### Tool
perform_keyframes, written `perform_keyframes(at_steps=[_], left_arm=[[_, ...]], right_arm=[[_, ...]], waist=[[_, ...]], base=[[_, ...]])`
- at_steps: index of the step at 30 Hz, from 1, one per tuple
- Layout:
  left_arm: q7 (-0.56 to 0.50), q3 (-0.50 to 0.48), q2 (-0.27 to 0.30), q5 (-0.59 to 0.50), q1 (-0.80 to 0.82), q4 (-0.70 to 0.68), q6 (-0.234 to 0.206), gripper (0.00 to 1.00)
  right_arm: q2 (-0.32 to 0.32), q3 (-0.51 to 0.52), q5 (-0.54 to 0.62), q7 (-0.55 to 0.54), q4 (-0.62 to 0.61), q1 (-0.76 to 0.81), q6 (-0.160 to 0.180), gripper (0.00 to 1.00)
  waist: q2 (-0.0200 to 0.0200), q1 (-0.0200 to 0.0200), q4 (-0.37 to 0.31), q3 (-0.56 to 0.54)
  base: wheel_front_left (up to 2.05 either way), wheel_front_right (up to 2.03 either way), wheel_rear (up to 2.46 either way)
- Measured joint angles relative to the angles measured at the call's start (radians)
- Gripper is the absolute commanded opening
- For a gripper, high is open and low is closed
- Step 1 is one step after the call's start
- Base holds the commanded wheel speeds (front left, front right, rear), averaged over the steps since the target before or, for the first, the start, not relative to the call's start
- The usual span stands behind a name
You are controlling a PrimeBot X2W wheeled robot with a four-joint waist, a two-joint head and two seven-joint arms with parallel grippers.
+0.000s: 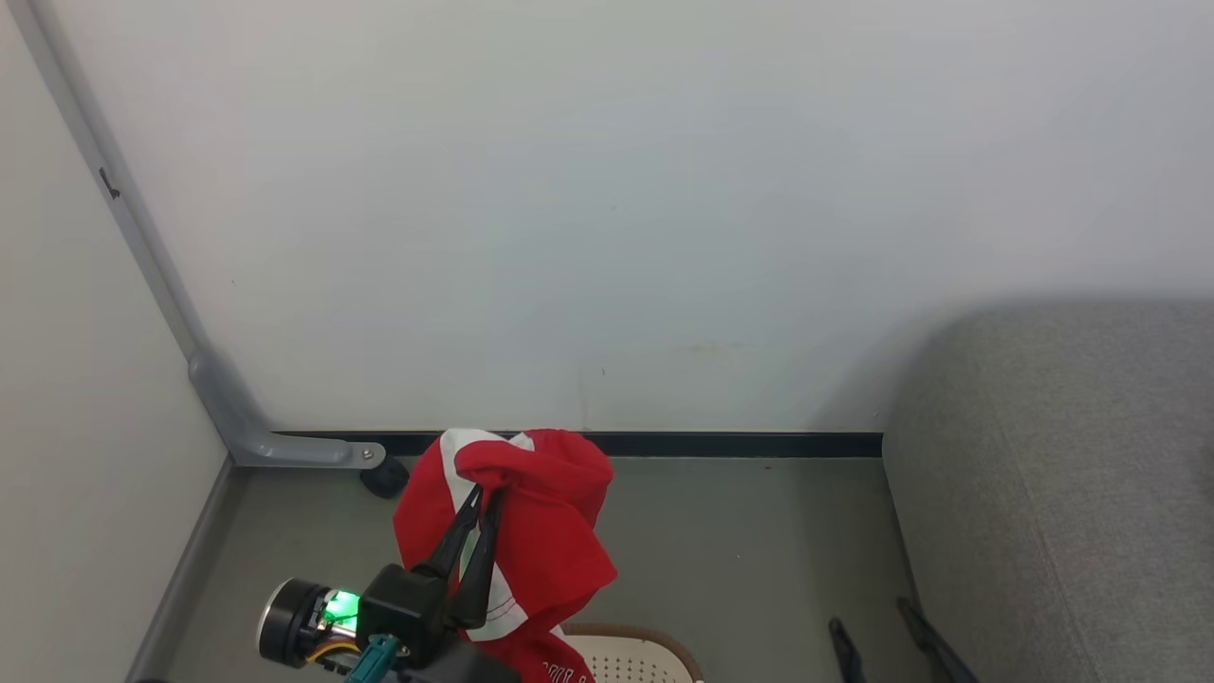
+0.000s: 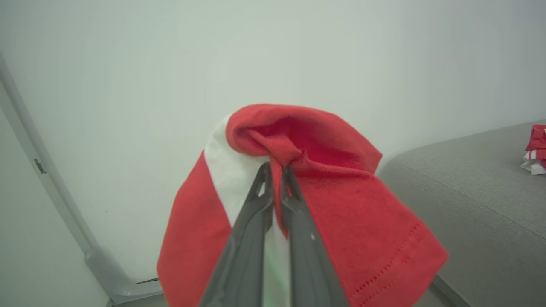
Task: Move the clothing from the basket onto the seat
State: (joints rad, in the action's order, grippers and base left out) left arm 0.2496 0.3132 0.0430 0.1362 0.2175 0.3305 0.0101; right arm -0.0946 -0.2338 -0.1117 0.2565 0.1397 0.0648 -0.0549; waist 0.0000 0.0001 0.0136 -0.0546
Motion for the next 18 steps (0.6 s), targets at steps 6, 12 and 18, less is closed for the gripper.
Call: perform_keyframes(at_steps=[6,12,18], left_arm=[[0.0,0.017,0.001,-0.007,0.008,-0.079,0.018,0.0],[0.0,0.044,0.001,-0.007,0.037,-0.152,0.036,0.0],[0.0,0.105,0.001,-0.002,0.052,-0.218,0.053,0.0]], right_arm=[[0.002,-0.085,0.054,0.0,0.014,-0.002,-0.025,1.0],[-0.004,-0.17,0.114,0.0,0.065,-0.032,-0.043,1.0],[-0.005,-0.271,0.175,0.0,0.143,-0.106,-0.057,1.0]], waist=[[0.0,0.0,-0.002,0.007],[0.0,0.0,-0.002,0.01],[0.0,0.0,0.003,0.012]], base=[[0.0,0.0,0.0],[0.0,0.0,0.0],[0.0,0.0,0.0]])
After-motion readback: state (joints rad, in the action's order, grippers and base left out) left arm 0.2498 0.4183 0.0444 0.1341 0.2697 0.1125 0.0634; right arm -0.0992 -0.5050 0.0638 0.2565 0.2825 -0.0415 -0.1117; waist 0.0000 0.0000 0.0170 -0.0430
